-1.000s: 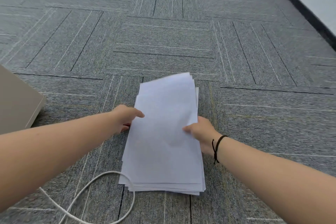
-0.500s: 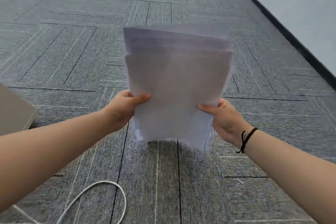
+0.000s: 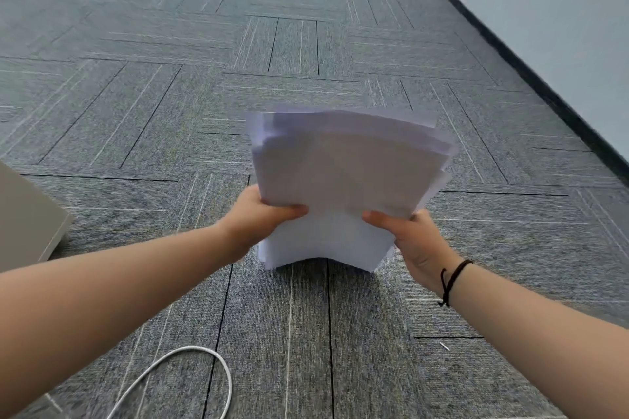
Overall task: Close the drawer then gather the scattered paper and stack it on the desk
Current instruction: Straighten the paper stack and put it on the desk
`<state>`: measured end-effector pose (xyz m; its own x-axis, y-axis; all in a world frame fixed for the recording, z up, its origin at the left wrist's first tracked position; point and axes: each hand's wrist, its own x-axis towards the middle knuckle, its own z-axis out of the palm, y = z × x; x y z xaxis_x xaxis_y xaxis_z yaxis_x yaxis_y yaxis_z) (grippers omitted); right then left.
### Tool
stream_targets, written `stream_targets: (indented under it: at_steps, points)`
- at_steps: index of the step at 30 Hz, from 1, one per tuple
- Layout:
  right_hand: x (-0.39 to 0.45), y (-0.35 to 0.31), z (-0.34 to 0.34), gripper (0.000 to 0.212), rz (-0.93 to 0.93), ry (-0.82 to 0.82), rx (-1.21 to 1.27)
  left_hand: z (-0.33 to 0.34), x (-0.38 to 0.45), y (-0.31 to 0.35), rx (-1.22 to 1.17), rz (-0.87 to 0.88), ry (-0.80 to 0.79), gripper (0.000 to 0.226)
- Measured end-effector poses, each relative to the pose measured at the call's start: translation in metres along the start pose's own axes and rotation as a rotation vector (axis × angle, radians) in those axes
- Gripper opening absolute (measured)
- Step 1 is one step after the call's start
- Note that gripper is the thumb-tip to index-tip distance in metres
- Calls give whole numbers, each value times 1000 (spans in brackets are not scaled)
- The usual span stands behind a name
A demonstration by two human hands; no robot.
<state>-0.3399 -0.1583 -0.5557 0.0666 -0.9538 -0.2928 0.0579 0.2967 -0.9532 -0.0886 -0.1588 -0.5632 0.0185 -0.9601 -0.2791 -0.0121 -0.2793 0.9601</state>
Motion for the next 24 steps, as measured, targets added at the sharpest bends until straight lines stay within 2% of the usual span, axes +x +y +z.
stream_targets:
  at_steps: [2, 4, 6, 9, 14, 19, 21, 24]
  points:
    - [-1, -2, 2, 45, -10, 21, 11, 9, 0, -1, 22, -3, 6, 29]
    - [0, -8, 2, 39, -42, 40, 34, 5, 2, 3, 3, 16, 63, 32]
    - [-1, -15, -1, 43, -78, 40, 60, -4, 7, 6, -36, 51, 100, 39]
    - [-3, -19, -2, 55, -83, 30, 80, -10, 5, 3, -61, 87, 121, 33]
    - [-4, -21, 5, 36, -112, 19, 92, -14, 4, -5, -44, 52, 113, 35]
    - [-7, -20, 9, 36, -154, 7, 76, -6, 1, -11, -30, -51, -24, 65]
    - [-6, -23, 5, 33, -175, 32, 82, -6, 4, -6, -45, -19, 24, 58]
    - [-5, -27, -1, 47, -199, 49, 63, -11, 11, 6, -85, 49, 66, 46]
